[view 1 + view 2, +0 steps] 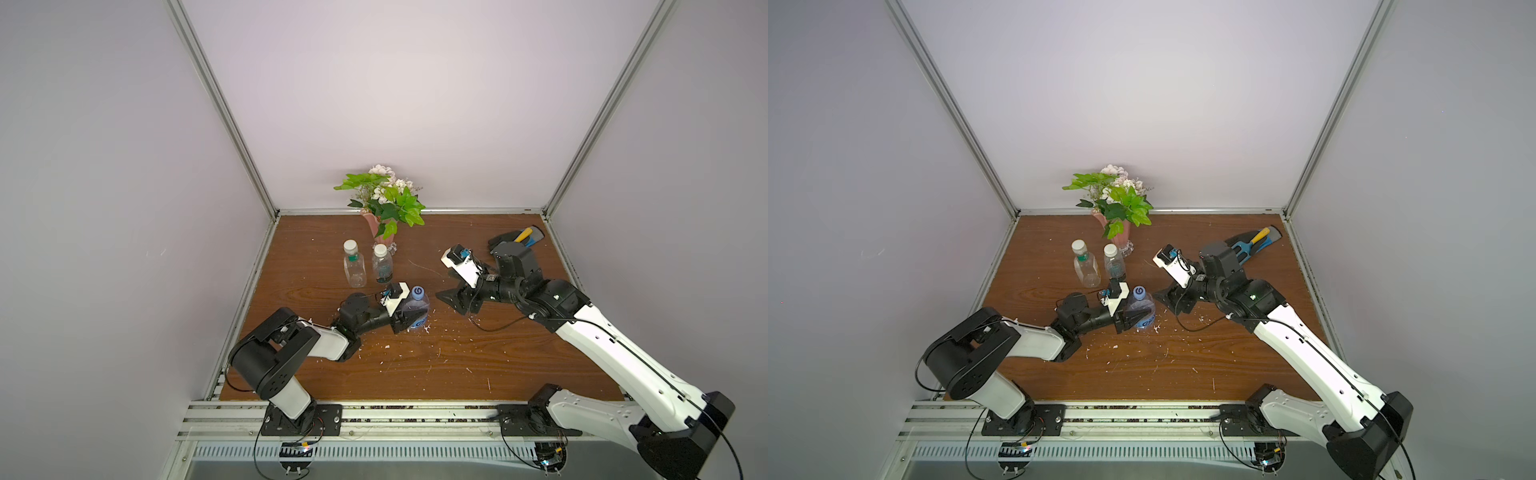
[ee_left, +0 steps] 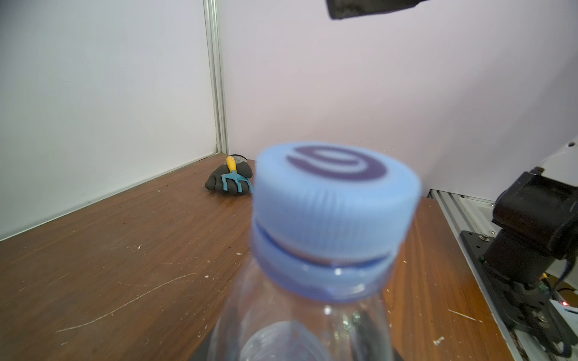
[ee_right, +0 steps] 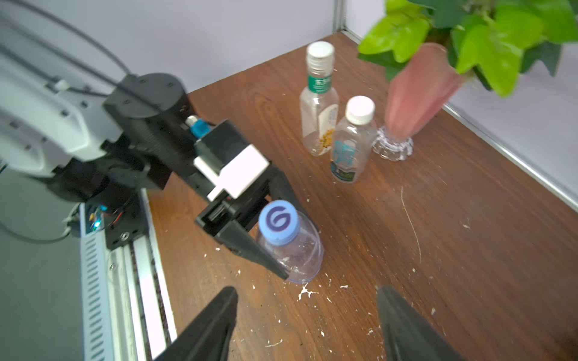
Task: Screw on the bottle caps
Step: Pick up the plastic bottle at the center of the board.
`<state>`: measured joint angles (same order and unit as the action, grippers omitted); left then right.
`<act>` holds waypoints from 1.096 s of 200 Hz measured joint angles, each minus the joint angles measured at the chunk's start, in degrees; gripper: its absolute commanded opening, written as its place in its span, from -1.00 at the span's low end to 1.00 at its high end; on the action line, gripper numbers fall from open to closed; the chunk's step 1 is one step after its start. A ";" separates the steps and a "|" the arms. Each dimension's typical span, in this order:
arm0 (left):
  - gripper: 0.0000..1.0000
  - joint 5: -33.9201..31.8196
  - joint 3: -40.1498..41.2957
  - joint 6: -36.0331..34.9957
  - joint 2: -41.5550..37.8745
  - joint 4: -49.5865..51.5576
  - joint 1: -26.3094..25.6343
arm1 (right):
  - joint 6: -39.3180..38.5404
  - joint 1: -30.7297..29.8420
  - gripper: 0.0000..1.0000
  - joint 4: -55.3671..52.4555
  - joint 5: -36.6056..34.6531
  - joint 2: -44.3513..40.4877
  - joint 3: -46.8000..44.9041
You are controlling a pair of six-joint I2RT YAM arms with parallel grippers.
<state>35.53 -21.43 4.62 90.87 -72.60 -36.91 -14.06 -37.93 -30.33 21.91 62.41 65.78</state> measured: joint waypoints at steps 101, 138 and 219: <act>0.02 0.70 7.80 -0.13 -8.00 1.57 -3.08 | -26.95 -4.48 0.27 -6.60 11.41 6.23 2.80; 0.02 0.46 8.35 -1.03 -9.62 3.96 -4.33 | -31.52 -7.34 0.22 -8.66 9.57 11.45 5.60; 0.01 0.37 8.55 -2.43 -10.08 6.62 -4.46 | -33.59 -8.94 0.16 -8.55 6.71 13.97 6.10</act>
<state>35.90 -12.88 2.20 80.79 -65.98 -41.36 -47.66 -46.87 -38.87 28.62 76.38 71.88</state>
